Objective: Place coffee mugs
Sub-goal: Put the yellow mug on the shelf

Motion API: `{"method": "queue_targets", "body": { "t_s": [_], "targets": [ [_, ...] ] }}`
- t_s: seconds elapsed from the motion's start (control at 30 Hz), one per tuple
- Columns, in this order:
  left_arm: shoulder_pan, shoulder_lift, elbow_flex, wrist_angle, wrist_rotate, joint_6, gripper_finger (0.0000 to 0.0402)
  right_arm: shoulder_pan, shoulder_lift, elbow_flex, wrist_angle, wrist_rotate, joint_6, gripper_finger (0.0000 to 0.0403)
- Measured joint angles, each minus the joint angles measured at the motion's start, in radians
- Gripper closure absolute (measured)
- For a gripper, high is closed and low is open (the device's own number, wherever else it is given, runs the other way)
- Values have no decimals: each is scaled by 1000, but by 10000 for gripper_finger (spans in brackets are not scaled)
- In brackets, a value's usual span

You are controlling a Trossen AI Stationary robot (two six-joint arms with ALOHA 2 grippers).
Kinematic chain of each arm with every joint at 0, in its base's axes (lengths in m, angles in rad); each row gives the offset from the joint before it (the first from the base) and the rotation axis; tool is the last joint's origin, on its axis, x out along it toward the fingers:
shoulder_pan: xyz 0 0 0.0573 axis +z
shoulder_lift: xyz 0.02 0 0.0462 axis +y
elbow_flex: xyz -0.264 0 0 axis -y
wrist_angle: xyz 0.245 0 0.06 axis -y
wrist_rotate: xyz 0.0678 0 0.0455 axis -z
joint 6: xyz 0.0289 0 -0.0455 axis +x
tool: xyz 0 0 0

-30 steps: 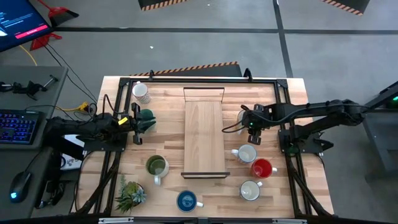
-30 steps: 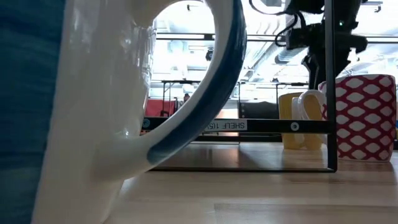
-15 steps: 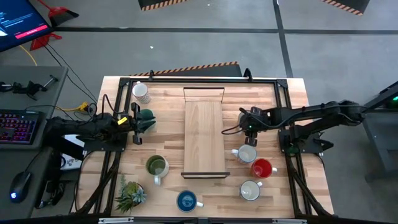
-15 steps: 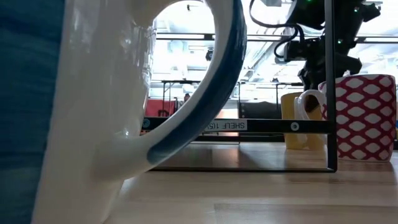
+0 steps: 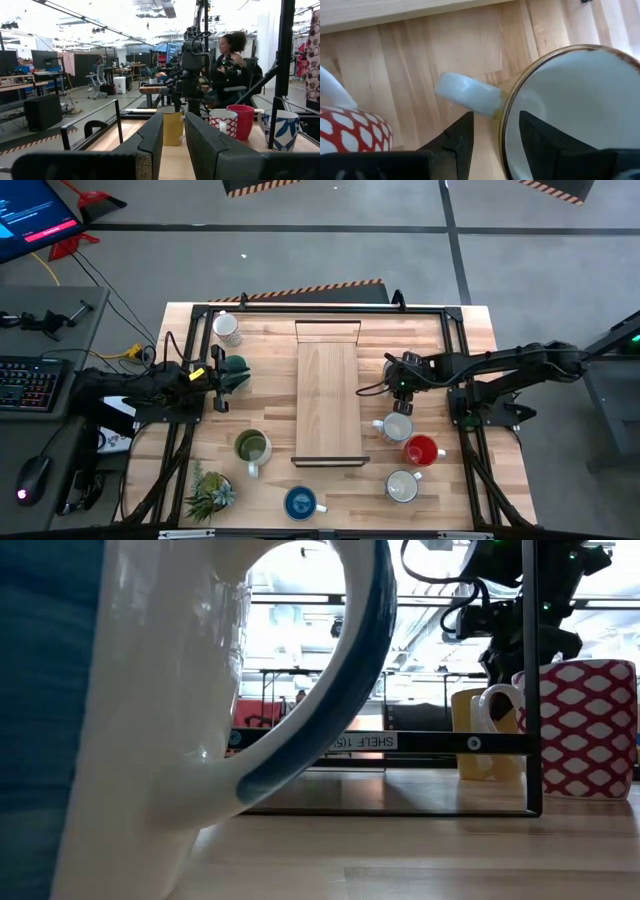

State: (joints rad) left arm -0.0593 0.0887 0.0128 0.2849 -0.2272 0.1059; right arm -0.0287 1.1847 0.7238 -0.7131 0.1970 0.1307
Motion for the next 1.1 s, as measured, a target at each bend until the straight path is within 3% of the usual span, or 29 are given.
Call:
{"method": "queue_targets", "body": {
  "t_s": [0.27, 0.57, 0.77, 1.1],
  "targets": [
    [0, 0, 0, -1, 0, 0, 332, -65, 0, 0, 0, -17, -8, 277],
    [0, 0, 0, -3, 0, 1, 332, -126, -1, 0, 6, -111, -45, 390],
    [0, 0, 0, -4, 0, 2, 332, -142, 0, 0, 56, -149, -85, 398],
    [0, 0, 0, -39, 0, 2, 332, -143, 1, 133, 34, -26, -138, 401]
  ]
}}
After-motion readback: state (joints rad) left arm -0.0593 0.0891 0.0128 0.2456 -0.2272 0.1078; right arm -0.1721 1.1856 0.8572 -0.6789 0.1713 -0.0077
